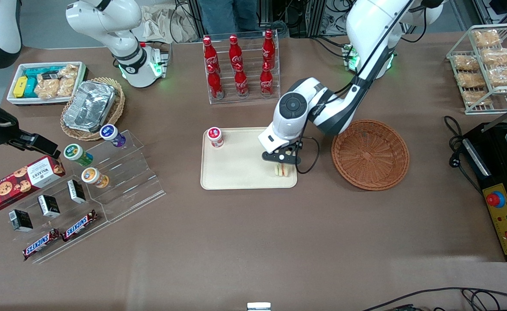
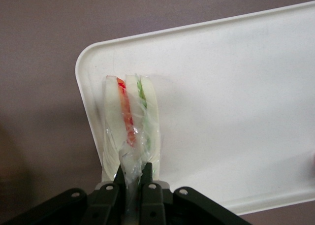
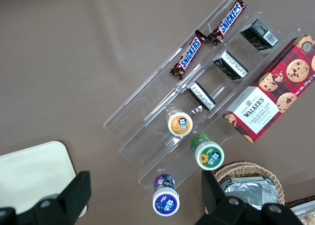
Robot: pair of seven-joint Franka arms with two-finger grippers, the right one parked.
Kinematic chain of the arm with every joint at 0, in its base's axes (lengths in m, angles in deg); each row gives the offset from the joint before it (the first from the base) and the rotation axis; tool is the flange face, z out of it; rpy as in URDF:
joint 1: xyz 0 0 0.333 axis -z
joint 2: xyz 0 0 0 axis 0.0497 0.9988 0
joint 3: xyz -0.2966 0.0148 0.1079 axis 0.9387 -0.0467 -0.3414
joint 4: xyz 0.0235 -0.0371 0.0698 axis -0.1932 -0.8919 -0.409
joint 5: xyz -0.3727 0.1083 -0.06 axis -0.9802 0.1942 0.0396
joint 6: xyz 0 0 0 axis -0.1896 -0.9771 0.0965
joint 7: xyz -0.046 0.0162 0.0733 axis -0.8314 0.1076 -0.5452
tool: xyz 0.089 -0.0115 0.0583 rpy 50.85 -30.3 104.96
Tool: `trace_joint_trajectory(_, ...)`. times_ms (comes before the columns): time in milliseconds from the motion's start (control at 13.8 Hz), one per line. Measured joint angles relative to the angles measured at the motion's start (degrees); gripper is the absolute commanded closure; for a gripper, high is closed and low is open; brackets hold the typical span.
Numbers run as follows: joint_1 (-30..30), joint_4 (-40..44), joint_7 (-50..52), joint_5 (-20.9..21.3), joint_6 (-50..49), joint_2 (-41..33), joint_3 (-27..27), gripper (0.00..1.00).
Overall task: Place sandwich from basket to tray
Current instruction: 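Open the left gripper to release the sandwich and withdraw upward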
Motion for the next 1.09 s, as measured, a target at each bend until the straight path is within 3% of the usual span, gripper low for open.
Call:
trace_joint_trajectory(508, -0.2, 3.4, 0.0, 0.8, 0.2, -1.9, -4.1, 0.00)
trace_joint_trajectory(798, -0.5, 4.1, 0.0, 8.6, -5.7, -10.1, -10.3, 0.01)
trace_joint_trajectory(944, -0.6, 4.1, -3.7, 8.2, -7.8, -13.3, -15.4, 0.01)
trace_joint_trajectory(1089, -0.7, 4.4, -11.7, 5.1, -12.5, -14.9, -20.7, 0.01)
